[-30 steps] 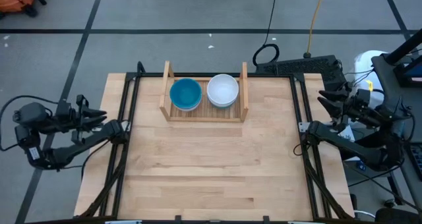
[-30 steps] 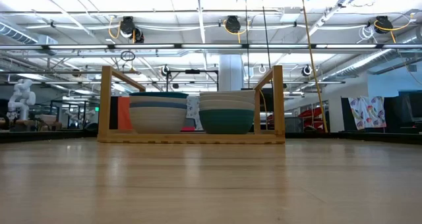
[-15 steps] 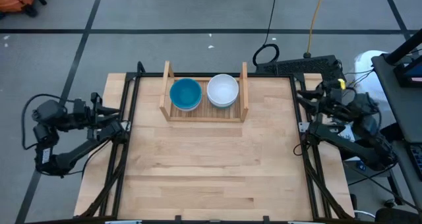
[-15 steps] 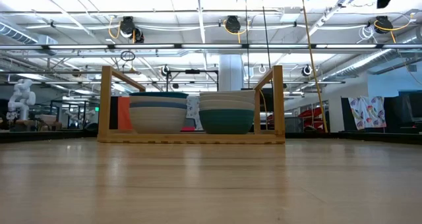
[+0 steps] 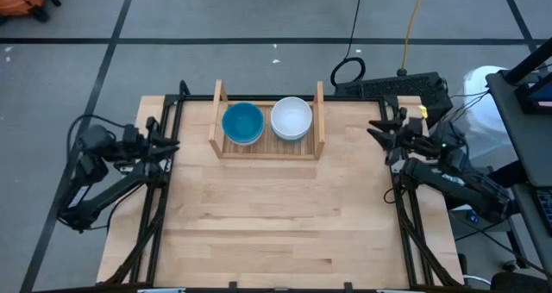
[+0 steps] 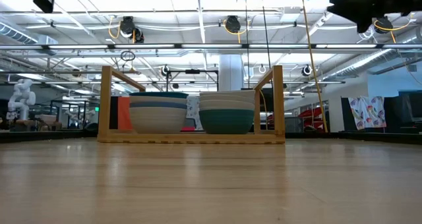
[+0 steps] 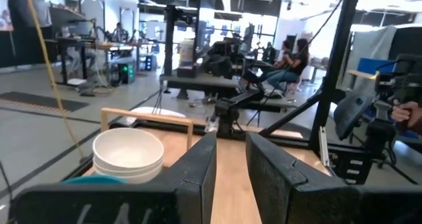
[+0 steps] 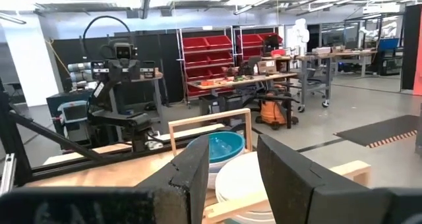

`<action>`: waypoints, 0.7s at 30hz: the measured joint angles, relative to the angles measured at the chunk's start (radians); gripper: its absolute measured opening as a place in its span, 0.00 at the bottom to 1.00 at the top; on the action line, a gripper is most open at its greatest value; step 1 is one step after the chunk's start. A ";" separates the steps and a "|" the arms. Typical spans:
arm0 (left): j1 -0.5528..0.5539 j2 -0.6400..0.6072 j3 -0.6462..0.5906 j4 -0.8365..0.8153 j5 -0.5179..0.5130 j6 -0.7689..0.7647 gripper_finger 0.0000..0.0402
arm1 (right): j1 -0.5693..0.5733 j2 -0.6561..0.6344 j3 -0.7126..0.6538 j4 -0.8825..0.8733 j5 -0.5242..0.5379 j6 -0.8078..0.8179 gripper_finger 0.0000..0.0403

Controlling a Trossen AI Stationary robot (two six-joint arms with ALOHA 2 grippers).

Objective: Place and stack bowls onto a shelf
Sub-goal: Return to Home Position

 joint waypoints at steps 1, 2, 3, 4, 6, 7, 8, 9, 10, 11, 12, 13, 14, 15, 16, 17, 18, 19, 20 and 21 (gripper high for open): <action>0.000 0.000 -0.016 0.019 0.004 -0.001 0.22 | 0.000 0.000 -0.010 0.009 0.001 0.002 0.31; 0.000 0.000 -0.032 0.040 0.006 -0.007 0.22 | 0.000 0.000 -0.021 0.020 0.002 0.003 0.31; 0.000 0.000 -0.046 0.054 0.006 -0.013 0.22 | 0.000 0.000 -0.034 0.036 0.002 0.003 0.31; 0.000 0.000 -0.061 0.062 0.006 -0.019 0.22 | 0.000 0.000 -0.046 0.055 0.002 0.004 0.31; 0.000 0.000 -0.094 0.075 0.006 -0.019 0.22 | 0.000 0.000 -0.074 0.108 0.001 0.024 0.31; 0.000 0.000 -0.110 0.088 0.007 -0.019 0.22 | 0.000 0.000 -0.089 0.134 0.001 0.033 0.31; 0.000 0.000 -0.124 0.100 0.006 -0.019 0.22 | 0.000 0.000 -0.107 0.154 -0.002 0.040 0.31; 0.000 0.000 -0.138 0.112 0.006 -0.018 0.22 | 0.000 0.000 -0.124 0.173 -0.016 0.045 0.31; 0.000 0.000 -0.152 0.123 0.006 -0.016 0.22 | 0.000 0.000 -0.139 0.192 -0.022 0.047 0.31; -0.002 0.000 -0.168 0.141 0.010 -0.015 0.22 | 0.000 0.000 -0.156 0.211 -0.025 0.051 0.31; -0.004 0.000 -0.185 0.164 0.016 -0.017 0.22 | 0.000 0.000 -0.171 0.229 -0.027 0.058 0.31; -0.006 0.000 -0.201 0.188 0.029 -0.017 0.22 | 0.000 0.000 -0.186 0.244 -0.028 0.065 0.31; -0.011 0.000 -0.215 0.211 0.042 -0.018 0.22 | 0.000 0.000 -0.199 0.253 -0.027 0.069 0.31; -0.015 0.000 -0.227 0.233 0.057 -0.018 0.22 | 0.000 0.000 -0.214 0.262 -0.028 0.071 0.31; -0.021 0.000 -0.239 0.257 0.068 -0.017 0.22 | 0.000 0.000 -0.229 0.277 -0.031 0.072 0.31; -0.026 -0.001 -0.250 0.275 0.081 -0.017 0.22 | 0.000 0.000 -0.243 0.288 -0.040 0.073 0.31; -0.032 -0.001 -0.258 0.282 0.086 -0.016 0.22 | 0.000 0.000 -0.254 0.295 -0.047 0.073 0.31; -0.039 -0.001 -0.264 0.281 0.087 -0.012 0.22 | 0.000 0.000 -0.265 0.301 -0.048 0.073 0.31; -0.044 -0.001 -0.267 0.275 0.088 -0.006 0.22 | 0.000 0.000 -0.275 0.304 -0.050 0.073 0.31; -0.048 -0.001 -0.269 0.274 0.087 0.001 0.22 | 0.000 0.000 -0.284 0.310 -0.049 0.073 0.31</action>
